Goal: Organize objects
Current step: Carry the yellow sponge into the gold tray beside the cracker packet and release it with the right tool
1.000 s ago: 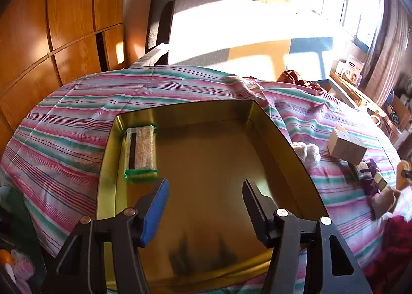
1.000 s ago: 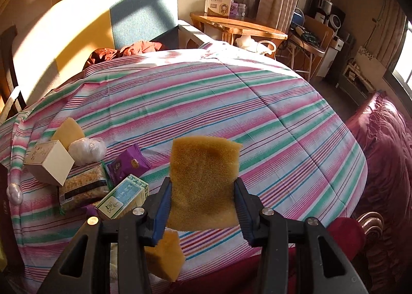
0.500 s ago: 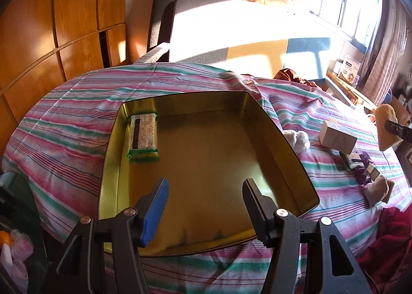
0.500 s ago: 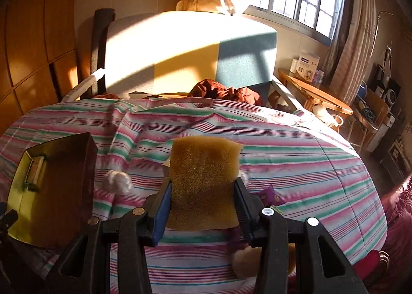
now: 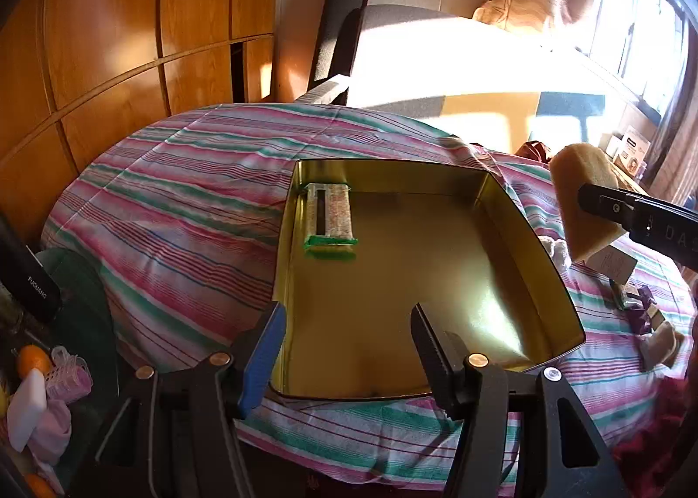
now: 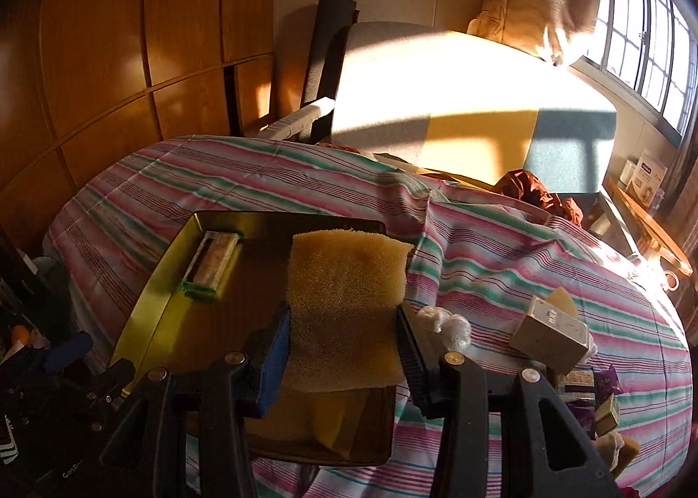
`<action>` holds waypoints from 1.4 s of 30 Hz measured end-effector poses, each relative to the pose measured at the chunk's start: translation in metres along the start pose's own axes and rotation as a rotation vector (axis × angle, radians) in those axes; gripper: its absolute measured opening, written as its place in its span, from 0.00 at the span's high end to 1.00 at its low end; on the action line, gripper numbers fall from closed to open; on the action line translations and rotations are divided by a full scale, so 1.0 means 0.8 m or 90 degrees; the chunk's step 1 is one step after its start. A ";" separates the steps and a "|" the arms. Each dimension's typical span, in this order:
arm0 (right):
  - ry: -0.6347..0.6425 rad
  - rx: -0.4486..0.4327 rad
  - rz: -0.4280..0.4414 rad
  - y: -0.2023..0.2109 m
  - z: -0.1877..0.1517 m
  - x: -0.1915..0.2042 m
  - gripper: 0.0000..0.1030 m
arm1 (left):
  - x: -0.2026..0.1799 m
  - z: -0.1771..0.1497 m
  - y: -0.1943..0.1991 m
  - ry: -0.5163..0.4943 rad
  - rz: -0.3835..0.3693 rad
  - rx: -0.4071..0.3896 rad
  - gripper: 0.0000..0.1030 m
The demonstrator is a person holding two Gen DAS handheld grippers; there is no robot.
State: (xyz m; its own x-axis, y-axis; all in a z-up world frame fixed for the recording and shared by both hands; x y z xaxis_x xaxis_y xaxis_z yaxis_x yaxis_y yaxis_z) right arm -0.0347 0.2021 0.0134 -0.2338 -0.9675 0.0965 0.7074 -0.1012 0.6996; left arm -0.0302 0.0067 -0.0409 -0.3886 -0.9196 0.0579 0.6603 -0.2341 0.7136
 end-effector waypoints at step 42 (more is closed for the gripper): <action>0.138 0.074 0.067 -0.095 -0.028 0.189 0.55 | 0.134 -0.060 -0.021 0.151 0.078 0.044 0.41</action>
State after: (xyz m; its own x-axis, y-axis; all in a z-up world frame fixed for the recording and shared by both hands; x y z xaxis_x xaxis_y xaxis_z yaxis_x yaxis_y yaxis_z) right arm -0.1086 0.0581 -0.0412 -0.0066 -0.9996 0.0280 0.6364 0.0174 0.7712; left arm -0.0517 -0.1031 -0.0801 -0.1414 -0.9899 -0.0130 0.6444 -0.1020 0.7579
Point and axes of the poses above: each gripper's, at about its wrist camera, not at the fingertips, and y roughly against the way its jaws point, x to its left, z to its top, the point moved 2 cm from there along -y, roughly the way its jaws point, and after that the axes turned 13 degrees about -y, right-handed, at the moved point
